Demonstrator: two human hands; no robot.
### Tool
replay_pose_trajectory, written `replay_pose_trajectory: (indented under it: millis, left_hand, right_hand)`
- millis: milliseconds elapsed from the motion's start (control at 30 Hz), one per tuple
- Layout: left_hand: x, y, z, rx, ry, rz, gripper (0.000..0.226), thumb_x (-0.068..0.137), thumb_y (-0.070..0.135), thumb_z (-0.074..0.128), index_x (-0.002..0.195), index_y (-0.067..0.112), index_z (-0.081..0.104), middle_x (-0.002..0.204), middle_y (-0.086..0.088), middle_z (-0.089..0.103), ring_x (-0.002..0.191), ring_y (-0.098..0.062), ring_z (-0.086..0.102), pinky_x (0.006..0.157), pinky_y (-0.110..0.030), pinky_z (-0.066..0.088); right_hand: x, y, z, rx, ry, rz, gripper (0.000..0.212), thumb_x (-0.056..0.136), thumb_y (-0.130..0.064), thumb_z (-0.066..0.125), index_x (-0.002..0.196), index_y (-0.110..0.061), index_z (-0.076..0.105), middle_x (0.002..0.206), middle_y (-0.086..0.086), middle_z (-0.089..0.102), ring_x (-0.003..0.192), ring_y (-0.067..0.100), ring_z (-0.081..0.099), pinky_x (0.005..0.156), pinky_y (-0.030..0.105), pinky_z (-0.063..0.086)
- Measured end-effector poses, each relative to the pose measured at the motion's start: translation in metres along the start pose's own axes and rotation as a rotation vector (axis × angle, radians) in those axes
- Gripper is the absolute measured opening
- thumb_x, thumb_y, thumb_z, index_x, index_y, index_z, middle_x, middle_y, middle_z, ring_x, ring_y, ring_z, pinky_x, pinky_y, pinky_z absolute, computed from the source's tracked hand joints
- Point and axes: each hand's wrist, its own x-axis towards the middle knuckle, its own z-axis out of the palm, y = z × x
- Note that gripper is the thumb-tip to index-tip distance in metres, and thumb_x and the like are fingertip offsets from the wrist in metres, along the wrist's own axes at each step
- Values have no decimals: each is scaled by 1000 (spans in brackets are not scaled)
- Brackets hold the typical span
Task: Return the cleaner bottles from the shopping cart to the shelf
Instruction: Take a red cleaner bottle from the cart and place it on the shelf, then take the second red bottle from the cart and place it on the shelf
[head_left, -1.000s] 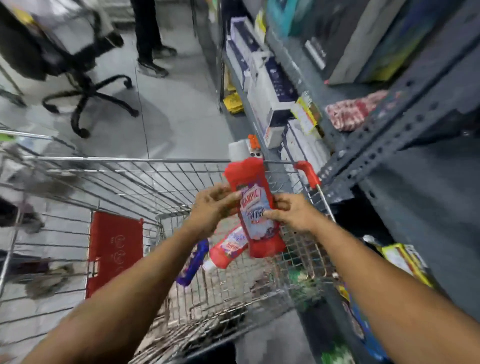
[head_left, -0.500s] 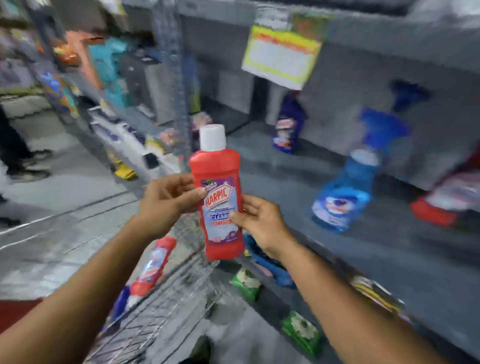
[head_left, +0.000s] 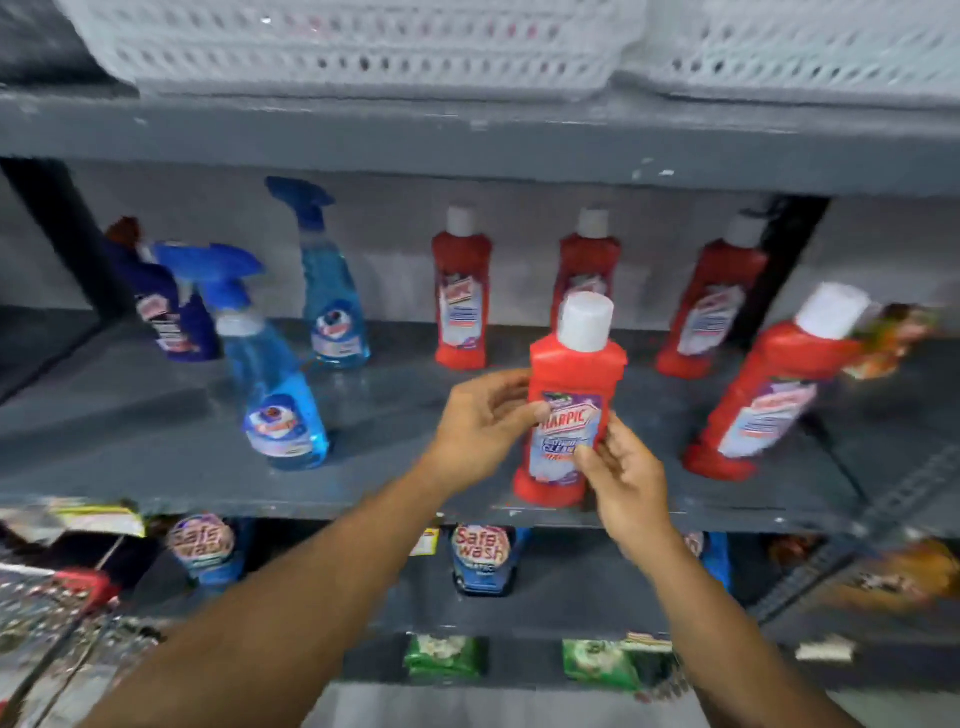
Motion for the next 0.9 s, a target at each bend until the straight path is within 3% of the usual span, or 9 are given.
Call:
replay_pose_trajectory:
  millis: [133, 300, 400, 467, 533, 567, 633, 700, 900]
  left_hand:
    - [32, -2, 43, -9, -52, -29, 36, 81, -3, 65, 117, -3, 58, 119, -25, 64, 105, -28, 64, 95, -44, 53]
    - [46, -8, 62, -46, -62, -87, 39, 81, 0, 66, 119, 0, 56, 121, -23, 64, 111, -31, 63, 98, -50, 51]
    - [41, -12, 60, -56, -69, -112, 51, 81, -6, 64, 129, 0, 47, 132, -21, 55, 118, -26, 56, 103, -40, 46]
    - [25, -19, 41, -39, -4, -138, 56, 83, -6, 62, 134, 0, 41, 138, -14, 50, 124, -24, 50, 104, -31, 42]
    - [-5, -27, 3, 14, 113, -146, 48, 84, -2, 62, 130, 3, 48, 130, -6, 54, 121, -18, 52, 100, -23, 42]
    - [-26, -31, -25, 35, 190, -158, 42, 85, -2, 62, 125, 3, 52, 124, -5, 56, 116, -13, 54, 97, -18, 44]
    - [-76, -39, -90, 87, 377, -177, 33, 85, -4, 60, 117, 2, 57, 116, -4, 60, 101, 1, 59, 86, -9, 47]
    - [-135, -42, -162, 164, 593, -201, 26, 85, -7, 58, 111, -2, 60, 109, -6, 62, 82, 12, 62, 77, -6, 48]
    - [-333, -37, -361, 329, 1350, -500, 23, 87, 11, 61, 108, 2, 65, 102, -20, 70, 77, -9, 61, 74, -25, 49]
  right_hand:
    - [18, -6, -45, -85, 36, -23, 43, 91, -3, 55, 126, -28, 55, 119, -14, 69, 111, 7, 62, 91, 20, 49]
    - [23, -7, -66, -153, 42, -25, 42, 92, -14, 56, 129, -33, 53, 122, -15, 67, 116, 11, 60, 96, 26, 50]
    - [18, -13, -59, -109, 118, -69, 48, 91, -5, 53, 133, -26, 46, 131, -3, 63, 120, 9, 57, 99, 25, 47]
    - [5, -15, -48, -75, 348, -147, 47, 90, 3, 52, 131, -18, 42, 129, 9, 57, 111, -4, 57, 95, 16, 46]
    - [-21, -6, -30, -125, 557, -236, 38, 89, -3, 56, 119, -23, 47, 109, -8, 58, 92, -11, 57, 85, 10, 45]
    - [-36, 5, -15, -138, 541, -233, 31, 88, -12, 58, 113, -28, 50, 98, -15, 61, 85, -11, 56, 81, 9, 44]
    - [-60, 23, 25, -156, 316, -116, 21, 84, -26, 59, 105, -27, 58, 87, -26, 67, 77, -12, 57, 76, 6, 43]
    - [-72, 38, 79, -231, -19, -7, 19, 86, -23, 63, 103, -33, 62, 91, -25, 68, 81, -11, 60, 78, 6, 45]
    - [-57, 30, 301, -339, -854, -103, 28, 88, -18, 61, 108, -37, 60, 107, -1, 66, 100, 11, 65, 90, 25, 51]
